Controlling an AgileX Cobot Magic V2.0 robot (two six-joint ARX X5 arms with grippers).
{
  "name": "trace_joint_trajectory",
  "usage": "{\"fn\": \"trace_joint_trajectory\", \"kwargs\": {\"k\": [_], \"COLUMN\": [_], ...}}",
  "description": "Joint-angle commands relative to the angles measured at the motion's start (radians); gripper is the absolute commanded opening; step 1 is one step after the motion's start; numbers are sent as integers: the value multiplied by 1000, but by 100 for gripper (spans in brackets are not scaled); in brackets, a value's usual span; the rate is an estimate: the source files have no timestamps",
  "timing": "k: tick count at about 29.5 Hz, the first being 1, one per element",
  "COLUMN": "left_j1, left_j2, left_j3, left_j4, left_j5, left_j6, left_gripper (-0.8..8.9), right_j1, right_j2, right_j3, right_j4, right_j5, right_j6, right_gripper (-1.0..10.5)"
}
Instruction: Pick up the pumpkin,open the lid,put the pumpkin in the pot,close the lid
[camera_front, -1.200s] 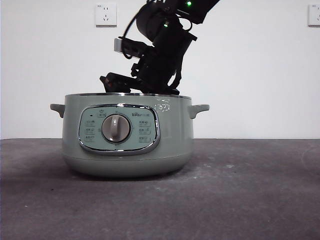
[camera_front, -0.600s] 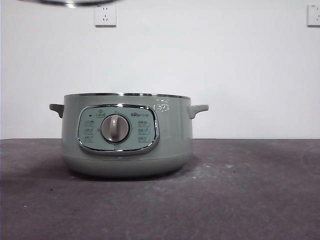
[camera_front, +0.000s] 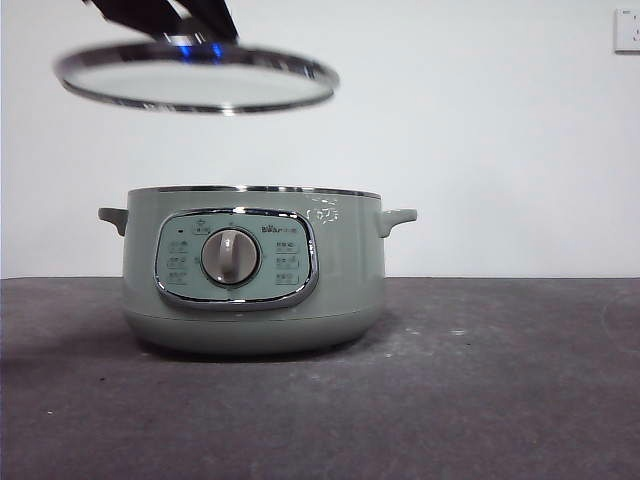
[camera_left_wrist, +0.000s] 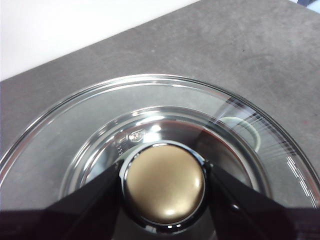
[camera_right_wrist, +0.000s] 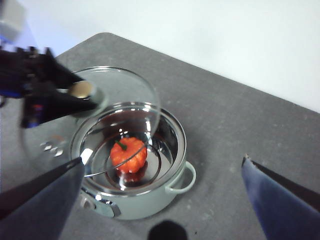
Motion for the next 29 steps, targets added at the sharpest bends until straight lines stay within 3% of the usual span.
{"fn": "trace_joint_trajectory", "kwargs": {"k": [1,14,29], "left_j1": [-5,-21,-39], "left_j2": [35,197,221], "left_j3": [6,6,6], "left_j4": [82,185,199], "left_j5": [12,11,7], "left_j6": [13,12,12], "left_gripper": [-9,-9,-9], "right_j1": [3,3,3], "right_j2": [-9,-14,-13], "right_j3": [2,2,2], "right_j4": [-18,-66,-67], "right_j5": [-1,-1,-1], "right_j6": [13,13,13], "right_gripper": [626,626,626]}}
